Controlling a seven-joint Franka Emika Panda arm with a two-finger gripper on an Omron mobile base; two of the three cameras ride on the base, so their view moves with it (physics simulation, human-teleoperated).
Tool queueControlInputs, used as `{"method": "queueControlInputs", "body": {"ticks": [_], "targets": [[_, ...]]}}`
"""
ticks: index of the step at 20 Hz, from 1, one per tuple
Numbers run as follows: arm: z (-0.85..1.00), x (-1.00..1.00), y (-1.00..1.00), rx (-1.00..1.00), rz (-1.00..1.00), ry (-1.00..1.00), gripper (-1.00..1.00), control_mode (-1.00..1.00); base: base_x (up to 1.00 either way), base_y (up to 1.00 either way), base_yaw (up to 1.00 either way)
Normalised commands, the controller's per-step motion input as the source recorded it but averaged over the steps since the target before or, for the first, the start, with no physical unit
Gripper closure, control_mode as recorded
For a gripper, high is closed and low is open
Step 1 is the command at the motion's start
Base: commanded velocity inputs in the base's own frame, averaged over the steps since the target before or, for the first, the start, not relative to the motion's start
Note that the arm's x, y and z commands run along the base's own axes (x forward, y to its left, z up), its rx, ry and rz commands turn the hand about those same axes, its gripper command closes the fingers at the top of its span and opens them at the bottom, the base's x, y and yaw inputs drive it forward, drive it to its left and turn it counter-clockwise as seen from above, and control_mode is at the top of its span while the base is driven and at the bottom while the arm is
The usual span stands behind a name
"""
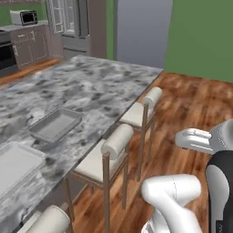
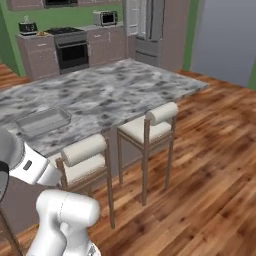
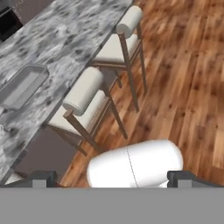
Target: Place the cold items (carrot and tomato) from the fridge in one tupperware on the dining counter. Place the warm items (kebab skewer and hot dog) in the stove area in another tupperware.
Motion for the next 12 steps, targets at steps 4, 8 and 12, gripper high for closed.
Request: {"method": "queueControlInputs", "body": {"ticks": [4, 8, 12], "targets": [[0.00, 0.00, 0.00, 0.00, 0.00, 0.00, -1.00, 1.00, 0.28, -0.90, -0.22], [0.00, 0.00, 0.00, 0.00, 0.00, 0.00, -1.00, 1.00, 0.39, -0.93, -0.07], [0.00, 0.00, 0.00, 0.00, 0.00, 0.00, -1.00, 1.00, 0.50, -0.88, 0.00]]}}
